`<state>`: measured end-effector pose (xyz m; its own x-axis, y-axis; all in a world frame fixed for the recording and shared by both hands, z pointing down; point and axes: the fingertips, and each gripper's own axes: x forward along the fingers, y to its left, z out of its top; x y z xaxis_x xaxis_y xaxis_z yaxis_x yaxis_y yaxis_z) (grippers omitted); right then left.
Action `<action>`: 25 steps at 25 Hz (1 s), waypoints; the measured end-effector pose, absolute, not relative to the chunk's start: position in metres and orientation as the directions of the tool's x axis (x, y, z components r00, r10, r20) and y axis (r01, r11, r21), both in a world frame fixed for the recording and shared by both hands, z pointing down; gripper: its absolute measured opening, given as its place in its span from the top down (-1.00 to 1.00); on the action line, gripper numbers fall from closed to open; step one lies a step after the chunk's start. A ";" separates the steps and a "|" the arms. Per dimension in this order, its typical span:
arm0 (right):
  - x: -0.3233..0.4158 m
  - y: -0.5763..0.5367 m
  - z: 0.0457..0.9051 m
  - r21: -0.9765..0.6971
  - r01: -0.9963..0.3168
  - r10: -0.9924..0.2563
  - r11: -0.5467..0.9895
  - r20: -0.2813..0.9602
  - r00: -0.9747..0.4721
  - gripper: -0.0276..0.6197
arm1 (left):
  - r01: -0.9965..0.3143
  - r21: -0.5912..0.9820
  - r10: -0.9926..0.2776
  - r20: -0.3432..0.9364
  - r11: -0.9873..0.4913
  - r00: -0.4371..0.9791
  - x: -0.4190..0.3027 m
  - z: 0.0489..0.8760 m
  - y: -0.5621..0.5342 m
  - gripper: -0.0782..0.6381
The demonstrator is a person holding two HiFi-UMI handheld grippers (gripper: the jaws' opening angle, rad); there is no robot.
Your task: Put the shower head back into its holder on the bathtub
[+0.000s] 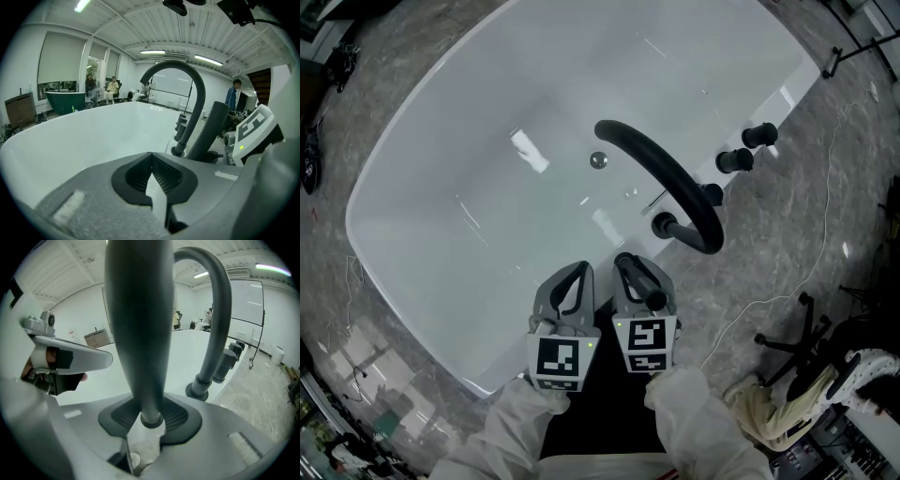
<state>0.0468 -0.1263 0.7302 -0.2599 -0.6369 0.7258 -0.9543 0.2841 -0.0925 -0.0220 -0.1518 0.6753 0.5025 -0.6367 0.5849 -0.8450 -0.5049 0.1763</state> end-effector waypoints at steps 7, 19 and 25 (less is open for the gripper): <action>0.044 -0.125 0.736 -0.069 -0.956 -0.628 0.287 0.740 -0.242 0.49 | -0.844 0.180 -0.630 0.592 -0.505 0.503 -0.023 0.676 -0.155 0.80; 0.043 -0.124 0.744 -0.035 -0.960 -0.621 0.279 0.756 -0.208 0.49 | -0.846 0.176 -0.629 0.597 -0.503 0.498 -0.027 0.683 -0.153 0.80; 0.044 -0.123 0.744 -0.030 -0.968 -0.635 0.250 0.750 -0.187 0.48 | -0.847 0.176 -0.631 0.596 -0.501 0.497 -0.027 0.681 -0.153 0.80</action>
